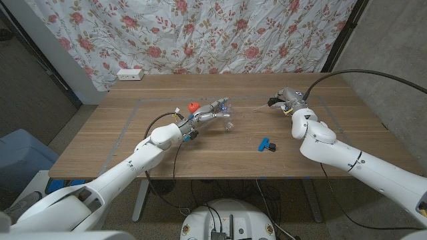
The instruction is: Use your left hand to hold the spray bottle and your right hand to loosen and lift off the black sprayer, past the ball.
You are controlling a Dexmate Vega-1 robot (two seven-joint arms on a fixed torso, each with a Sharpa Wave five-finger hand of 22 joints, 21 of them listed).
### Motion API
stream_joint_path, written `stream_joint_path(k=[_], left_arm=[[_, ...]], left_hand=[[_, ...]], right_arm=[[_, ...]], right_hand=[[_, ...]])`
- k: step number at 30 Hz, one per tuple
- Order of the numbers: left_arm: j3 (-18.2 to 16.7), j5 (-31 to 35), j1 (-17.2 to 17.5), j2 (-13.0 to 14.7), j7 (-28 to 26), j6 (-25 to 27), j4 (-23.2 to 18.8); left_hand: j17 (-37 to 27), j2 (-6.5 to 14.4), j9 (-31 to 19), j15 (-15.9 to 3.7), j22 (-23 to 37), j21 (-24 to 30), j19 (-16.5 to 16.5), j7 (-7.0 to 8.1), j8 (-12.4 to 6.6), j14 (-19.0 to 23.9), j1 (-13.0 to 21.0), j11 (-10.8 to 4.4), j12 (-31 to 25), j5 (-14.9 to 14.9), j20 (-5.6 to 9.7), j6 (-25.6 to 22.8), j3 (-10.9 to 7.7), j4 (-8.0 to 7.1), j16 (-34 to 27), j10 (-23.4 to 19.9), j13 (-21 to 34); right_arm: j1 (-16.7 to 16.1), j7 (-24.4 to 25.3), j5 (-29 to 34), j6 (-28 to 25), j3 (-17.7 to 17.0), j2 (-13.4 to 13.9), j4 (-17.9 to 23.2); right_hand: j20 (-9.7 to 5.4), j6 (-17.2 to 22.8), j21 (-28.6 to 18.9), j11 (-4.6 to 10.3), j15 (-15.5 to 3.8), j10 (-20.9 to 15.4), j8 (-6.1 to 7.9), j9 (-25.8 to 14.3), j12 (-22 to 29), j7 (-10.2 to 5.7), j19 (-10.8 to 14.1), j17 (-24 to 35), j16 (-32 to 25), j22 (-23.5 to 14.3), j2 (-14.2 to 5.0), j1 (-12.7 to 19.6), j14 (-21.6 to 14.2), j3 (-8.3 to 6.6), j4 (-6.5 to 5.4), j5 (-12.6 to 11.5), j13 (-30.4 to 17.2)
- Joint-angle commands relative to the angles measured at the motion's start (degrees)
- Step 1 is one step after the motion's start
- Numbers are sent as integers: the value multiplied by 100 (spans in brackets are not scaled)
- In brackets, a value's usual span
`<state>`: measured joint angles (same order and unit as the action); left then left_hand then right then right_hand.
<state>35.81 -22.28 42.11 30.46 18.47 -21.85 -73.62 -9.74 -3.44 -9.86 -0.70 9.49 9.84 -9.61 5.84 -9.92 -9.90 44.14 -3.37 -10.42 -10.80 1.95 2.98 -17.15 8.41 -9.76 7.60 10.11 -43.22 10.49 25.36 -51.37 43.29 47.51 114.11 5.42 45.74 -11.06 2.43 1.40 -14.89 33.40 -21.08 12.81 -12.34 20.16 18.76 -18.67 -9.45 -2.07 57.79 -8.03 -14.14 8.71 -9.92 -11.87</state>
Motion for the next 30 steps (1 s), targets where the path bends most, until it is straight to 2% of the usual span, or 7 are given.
stream_joint_path(k=[1,10,18,21,25,30], left_arm=[[-188,-117,302,149,-292,64,-412],[-335,-82,549,258,-671,107,-686],[-444,-227,677,169,-818,-19,-684],[-492,-499,726,92,-700,-44,-613],[-547,-548,792,170,-736,35,-690],[-642,-659,908,134,-857,-9,-710]], left_hand=[[-7,30,-19,49,22,28,-400,-24,-24,-180,-90,37,-26,21,-30,6,-5,-55,-26,15,14],[-7,68,-19,82,23,43,-397,-61,-35,-165,-156,98,-38,26,-46,-2,-2,-80,-39,12,13],[-6,102,-19,78,24,71,-347,-79,-55,-128,-214,96,-59,32,-72,-48,0,-98,-56,-26,12],[-5,131,-19,72,24,85,-314,-84,-73,-98,-256,83,-72,38,-86,-101,0,-113,-67,-52,11],[-5,163,-18,69,24,95,-286,-101,-86,-74,-296,83,-86,42,-98,-147,-1,-127,-73,-87,11],[-4,201,-18,68,25,114,-225,-92,-99,-20,-350,84,-105,48,-111,-208,-1,-142,-87,-142,10]], right_arm=[[-212,454,-45,160,-88,-221,-249],[-290,534,-304,310,-230,-297,-358],[-306,562,-551,343,-334,-377,-398],[-333,590,-724,355,-431,-446,-403],[-313,601,-832,336,-441,-466,-417],[-306,629,-976,355,-461,-479,-432]], right_hand=[[-30,87,-50,-19,-13,-83,354,-144,52,-31,127,13,-37,-23,4,53,-103,28,5,-33,-7],[-60,101,-59,-17,-27,-123,366,-131,54,-27,193,17,-43,-23,15,17,-126,44,-7,-33,-8],[-57,95,-52,-29,-11,-125,360,-109,45,-20,205,19,-37,-23,22,-40,-121,63,-31,-31,-9],[-63,72,-45,-39,8,-115,346,-90,33,-21,207,21,-31,-24,20,-87,-113,76,-52,-29,-10],[-18,71,-39,-58,50,-105,339,-66,22,-21,213,23,-15,-25,18,-140,-82,90,-72,-27,-12],[9,72,-30,-72,57,-89,334,-48,10,-20,204,25,-7,-25,18,-185,-70,103,-88,-26,-13]])
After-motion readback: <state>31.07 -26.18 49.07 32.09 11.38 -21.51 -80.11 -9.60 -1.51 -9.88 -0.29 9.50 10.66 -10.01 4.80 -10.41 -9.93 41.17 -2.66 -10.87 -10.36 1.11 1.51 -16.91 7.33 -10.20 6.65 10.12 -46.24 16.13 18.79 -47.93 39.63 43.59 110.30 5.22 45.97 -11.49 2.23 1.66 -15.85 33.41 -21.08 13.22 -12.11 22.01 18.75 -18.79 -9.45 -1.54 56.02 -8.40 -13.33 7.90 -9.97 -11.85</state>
